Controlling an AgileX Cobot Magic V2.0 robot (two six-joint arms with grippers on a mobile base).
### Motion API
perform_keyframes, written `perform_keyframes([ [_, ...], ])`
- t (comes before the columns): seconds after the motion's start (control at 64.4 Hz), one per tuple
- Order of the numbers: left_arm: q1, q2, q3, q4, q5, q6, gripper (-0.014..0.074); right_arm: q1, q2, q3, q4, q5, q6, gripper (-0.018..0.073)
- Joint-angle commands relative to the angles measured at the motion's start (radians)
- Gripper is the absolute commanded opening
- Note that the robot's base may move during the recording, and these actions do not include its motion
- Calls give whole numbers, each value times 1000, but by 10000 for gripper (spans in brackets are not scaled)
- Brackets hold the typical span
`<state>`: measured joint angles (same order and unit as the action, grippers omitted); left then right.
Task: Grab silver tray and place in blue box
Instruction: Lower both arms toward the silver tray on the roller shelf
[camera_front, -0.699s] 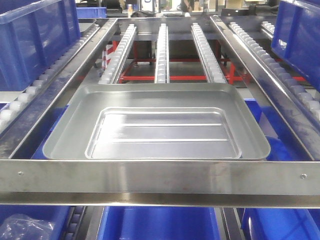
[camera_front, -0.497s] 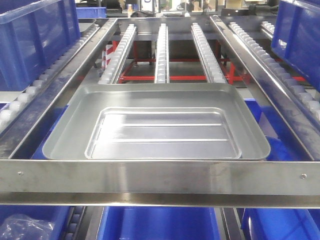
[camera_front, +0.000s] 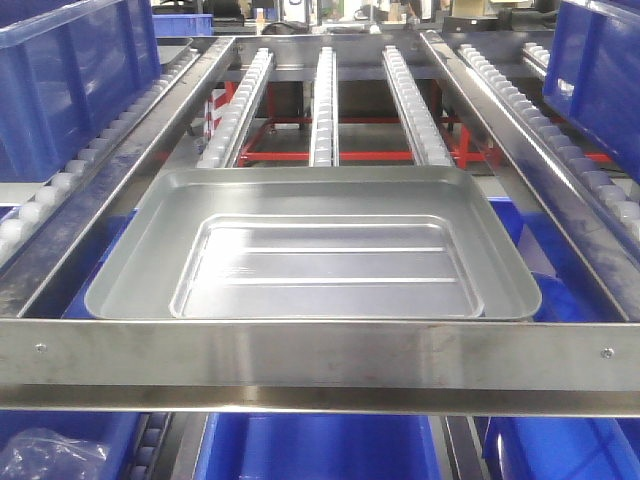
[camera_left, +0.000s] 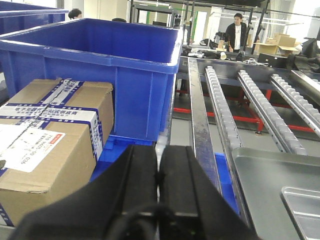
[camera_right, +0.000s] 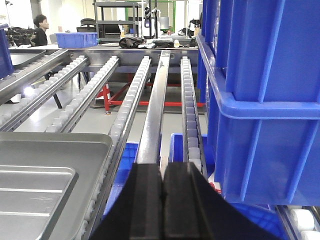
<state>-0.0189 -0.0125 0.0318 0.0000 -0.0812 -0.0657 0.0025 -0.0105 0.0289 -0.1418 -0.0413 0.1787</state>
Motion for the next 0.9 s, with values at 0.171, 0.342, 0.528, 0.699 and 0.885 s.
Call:
perform_keyframes([
  [0.171, -6, 58, -175, -6, 217, 1, -6, -2, 57, -161, 23, 84, 81, 51],
  [0.342, -6, 304, -415, -6, 452, 23, -6, -2, 348, -342, 23, 227, 81, 51],
  [0.528, -6, 683, -598, -56, 651, 43, -6, -2, 772, -593, 22, 487, 49, 51],
  [0.699, -6, 874, -626, -241, 629, 43, -6, -2, 993, -702, 23, 572, 50, 51],
  [0.885, -8, 1073, -663, -325, 602, 43, -6, 2, 1130, -721, 65, 520, 51, 51],
])
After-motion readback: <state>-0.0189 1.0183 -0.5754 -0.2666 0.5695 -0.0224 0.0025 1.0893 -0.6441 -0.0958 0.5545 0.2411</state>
